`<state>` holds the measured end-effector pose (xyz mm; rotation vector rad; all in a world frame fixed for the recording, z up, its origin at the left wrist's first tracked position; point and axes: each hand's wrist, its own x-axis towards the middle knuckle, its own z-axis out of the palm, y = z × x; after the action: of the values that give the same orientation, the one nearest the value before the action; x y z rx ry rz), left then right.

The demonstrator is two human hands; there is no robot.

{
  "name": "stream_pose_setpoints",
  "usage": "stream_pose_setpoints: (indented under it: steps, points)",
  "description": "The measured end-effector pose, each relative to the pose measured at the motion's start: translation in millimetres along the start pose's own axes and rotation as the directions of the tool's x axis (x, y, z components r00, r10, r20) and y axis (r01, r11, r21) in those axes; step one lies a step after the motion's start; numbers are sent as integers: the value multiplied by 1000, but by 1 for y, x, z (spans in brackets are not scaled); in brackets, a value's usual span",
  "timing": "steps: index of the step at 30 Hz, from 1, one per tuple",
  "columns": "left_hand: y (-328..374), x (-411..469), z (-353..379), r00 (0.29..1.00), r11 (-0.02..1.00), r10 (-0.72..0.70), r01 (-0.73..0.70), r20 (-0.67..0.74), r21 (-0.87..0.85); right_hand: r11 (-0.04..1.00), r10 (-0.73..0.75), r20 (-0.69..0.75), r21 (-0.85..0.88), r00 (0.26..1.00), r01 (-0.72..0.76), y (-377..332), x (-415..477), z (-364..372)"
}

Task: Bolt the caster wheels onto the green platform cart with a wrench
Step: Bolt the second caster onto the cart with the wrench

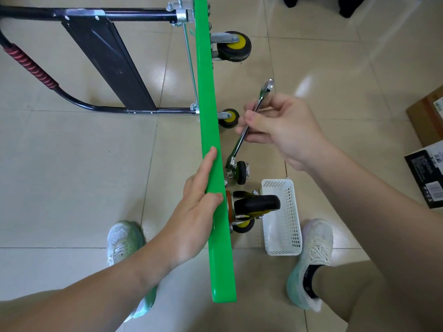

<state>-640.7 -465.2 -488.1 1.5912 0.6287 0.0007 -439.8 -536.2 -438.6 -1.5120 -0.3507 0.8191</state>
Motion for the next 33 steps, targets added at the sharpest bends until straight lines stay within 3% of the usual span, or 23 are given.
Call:
stream_pose_setpoints:
  steps: [7, 16, 21, 24, 28, 33]
  points:
    - [0, -1, 2, 1000, 1000, 7, -7, -30, -5, 922, -351, 92, -137, 932, 361, 3, -65, -6]
    - [3, -2, 6, 996, 1000, -16, 15, -90, -10, 794, -526, 146, -268, 838, 545, 33, -95, 1]
    - [0, 1, 7, 995, 1000, -15, 13, -98, -23, 639, -642, 227, -370, 733, 674, 51, -96, 2]
    - [0, 2, 7, 995, 1000, -12, 10, -104, -27, 650, -638, 227, -354, 736, 673, 58, -95, 5]
    - [-1, 2, 8, 994, 1000, 1, -3, -108, -18, 742, -559, 177, -329, 810, 584, 48, -81, 9]
    - [-4, 4, 7, 994, 999, 17, -21, -107, -34, 825, -458, 228, -253, 859, 506, 35, -64, 18]
